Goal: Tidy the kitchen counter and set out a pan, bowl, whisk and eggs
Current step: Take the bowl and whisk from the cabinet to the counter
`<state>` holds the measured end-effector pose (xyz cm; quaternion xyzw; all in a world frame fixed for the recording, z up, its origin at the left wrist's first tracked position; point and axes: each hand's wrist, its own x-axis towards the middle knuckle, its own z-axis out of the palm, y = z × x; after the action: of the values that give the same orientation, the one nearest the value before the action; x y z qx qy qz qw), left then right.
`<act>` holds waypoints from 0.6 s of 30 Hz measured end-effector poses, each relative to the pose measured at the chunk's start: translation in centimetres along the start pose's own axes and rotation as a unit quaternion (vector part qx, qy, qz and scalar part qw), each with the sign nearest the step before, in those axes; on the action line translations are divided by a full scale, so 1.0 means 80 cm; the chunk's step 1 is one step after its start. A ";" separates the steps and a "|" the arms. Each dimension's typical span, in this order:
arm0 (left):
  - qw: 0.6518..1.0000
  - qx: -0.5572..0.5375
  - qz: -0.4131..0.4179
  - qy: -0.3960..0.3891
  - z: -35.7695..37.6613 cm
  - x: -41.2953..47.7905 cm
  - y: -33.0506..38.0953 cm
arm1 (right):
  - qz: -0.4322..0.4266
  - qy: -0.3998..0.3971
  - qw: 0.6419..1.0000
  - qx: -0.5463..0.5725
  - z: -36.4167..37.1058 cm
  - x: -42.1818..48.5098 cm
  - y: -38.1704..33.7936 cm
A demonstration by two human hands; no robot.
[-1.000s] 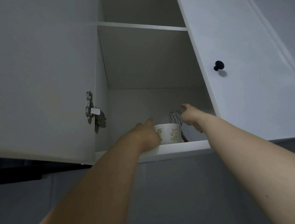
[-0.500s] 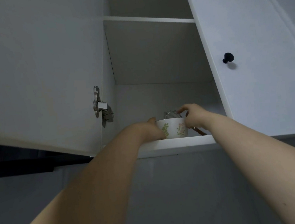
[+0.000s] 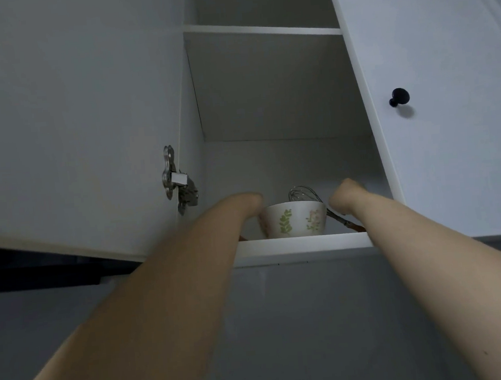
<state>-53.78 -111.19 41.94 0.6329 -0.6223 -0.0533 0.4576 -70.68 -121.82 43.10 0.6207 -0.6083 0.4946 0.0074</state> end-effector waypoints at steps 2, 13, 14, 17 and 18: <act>0.998 -0.055 -0.031 0.000 0.002 0.011 0.002 | -0.006 -0.013 1.000 -0.013 0.002 0.001 0.001; 0.966 -0.208 -0.106 -0.114 0.017 0.033 0.000 | -0.133 -0.052 0.986 0.084 -0.012 -0.005 -0.026; 0.963 -0.214 -0.107 -0.123 0.020 0.035 0.000 | -0.118 -0.034 0.983 0.139 -0.018 -0.002 -0.027; 0.961 -0.217 -0.097 -0.143 0.018 0.037 -0.001 | -0.070 -0.068 0.965 0.243 -0.023 0.001 -0.028; 0.959 -0.224 -0.094 -0.147 0.018 0.034 -0.001 | -0.050 -0.105 0.962 0.248 -0.021 -0.001 -0.030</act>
<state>-54.09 -114.22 42.42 0.5552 -0.5924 -0.3265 0.4839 -69.87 -120.12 45.32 0.6810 -0.4320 0.5612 -0.1864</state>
